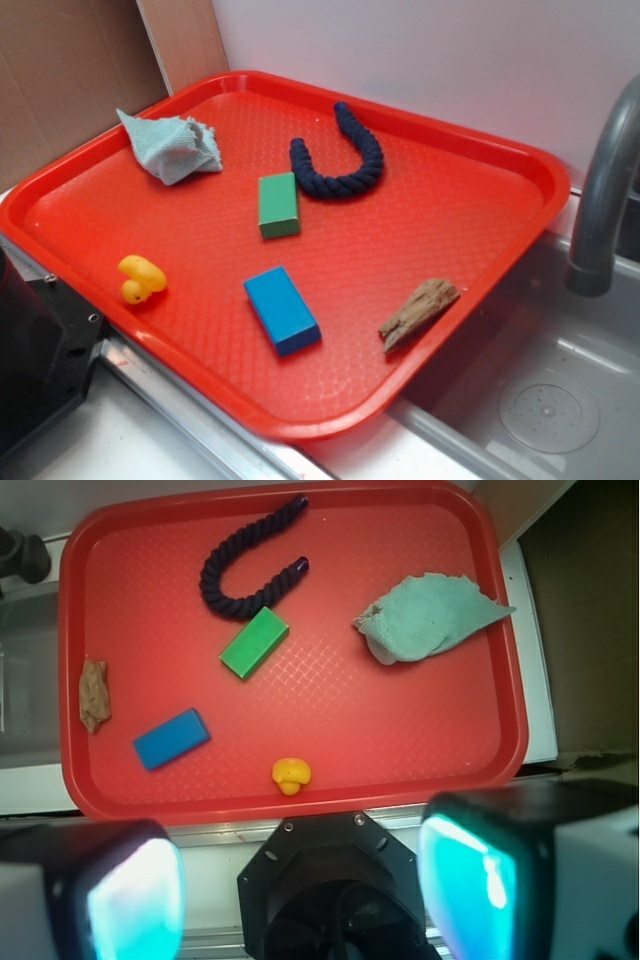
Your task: Grab the blue cloth.
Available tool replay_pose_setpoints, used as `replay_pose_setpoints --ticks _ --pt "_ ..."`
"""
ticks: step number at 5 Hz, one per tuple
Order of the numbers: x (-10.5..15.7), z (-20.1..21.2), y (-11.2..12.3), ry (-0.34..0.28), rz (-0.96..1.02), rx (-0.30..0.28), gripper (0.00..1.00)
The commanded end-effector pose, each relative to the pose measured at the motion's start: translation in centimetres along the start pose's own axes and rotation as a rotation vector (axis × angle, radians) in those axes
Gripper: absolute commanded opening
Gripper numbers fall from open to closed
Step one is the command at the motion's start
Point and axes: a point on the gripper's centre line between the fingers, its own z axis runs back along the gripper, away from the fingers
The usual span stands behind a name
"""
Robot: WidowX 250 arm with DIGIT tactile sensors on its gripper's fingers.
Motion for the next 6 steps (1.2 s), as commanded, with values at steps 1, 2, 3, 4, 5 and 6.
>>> replay_pose_setpoints --ticks 1,2,3,4,5,6 --pt "0.0 0.0 0.0 0.0 0.0 0.0 1.0" --pt "1.6 -5.0 5.1 0.112 0.228 0.169 1.0" --pt "4.1 -10.0 9.5 0.066 0.479 0.199 1.0" --pt "8.1 -12.9 10.7 -0.097 0.736 0.202 1.0" --pt "9.4 -15.5 11.2 -0.174 0.984 0.243 1.0" --pt "9.5 -17.7 11.4 -0.153 1.061 0.27 1.0"
